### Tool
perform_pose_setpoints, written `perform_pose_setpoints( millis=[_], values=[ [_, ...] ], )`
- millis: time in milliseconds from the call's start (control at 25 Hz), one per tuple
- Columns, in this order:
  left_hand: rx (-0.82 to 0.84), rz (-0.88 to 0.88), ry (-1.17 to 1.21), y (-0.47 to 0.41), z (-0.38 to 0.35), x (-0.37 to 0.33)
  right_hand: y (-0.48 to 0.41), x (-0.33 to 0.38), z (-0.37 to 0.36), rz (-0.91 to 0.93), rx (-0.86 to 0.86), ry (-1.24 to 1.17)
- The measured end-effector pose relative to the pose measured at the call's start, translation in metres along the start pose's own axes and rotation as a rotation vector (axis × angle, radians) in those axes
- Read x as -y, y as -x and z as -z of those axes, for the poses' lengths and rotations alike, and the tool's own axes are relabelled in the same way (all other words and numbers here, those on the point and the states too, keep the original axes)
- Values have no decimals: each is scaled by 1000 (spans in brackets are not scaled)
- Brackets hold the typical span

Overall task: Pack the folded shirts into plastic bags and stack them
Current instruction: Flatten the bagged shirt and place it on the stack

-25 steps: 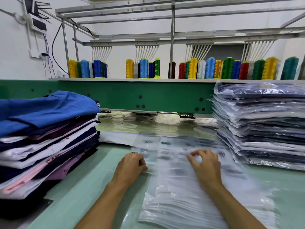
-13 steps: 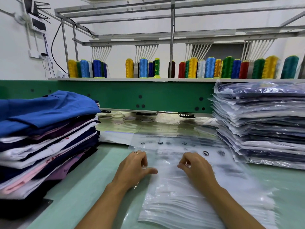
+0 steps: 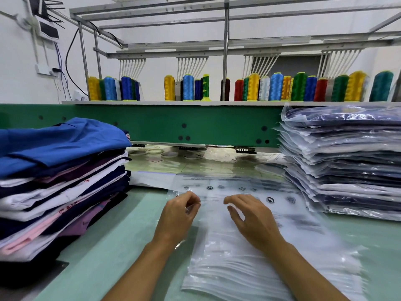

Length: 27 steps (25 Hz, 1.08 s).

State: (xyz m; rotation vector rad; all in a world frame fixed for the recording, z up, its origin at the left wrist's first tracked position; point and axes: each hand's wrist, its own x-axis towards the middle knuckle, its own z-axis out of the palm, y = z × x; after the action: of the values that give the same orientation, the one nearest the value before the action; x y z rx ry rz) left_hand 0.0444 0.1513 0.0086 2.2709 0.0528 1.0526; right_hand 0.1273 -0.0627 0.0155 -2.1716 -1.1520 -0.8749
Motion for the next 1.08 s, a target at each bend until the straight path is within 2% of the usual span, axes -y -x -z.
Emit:
perform_pose_setpoints(
  millis=[120,360,480,560,640,720,1080],
  values=[
    [-38,-26,-28,-1,1,-1,-2,3,-3,62,23,63],
    [-50,-195,-175,-3,2,0,-5,-1,-6,129,-66,182],
    [22,-151,-204,-4,2,4,-2,-3,-6,64,-80,191],
    [132,-113,-246,-4,2,6,-2,-3,-6,6,-77,194],
    [240,-107,-356,-3,2,8,-1,-3,-7,-42,-67,194],
    [277,-89,-456,-2,3,8,-1,-4,-7,-65,-74,191],
    [53,-68,-495,-4,12,3,-2,-8,-8,-227,-170,394]
  ],
)
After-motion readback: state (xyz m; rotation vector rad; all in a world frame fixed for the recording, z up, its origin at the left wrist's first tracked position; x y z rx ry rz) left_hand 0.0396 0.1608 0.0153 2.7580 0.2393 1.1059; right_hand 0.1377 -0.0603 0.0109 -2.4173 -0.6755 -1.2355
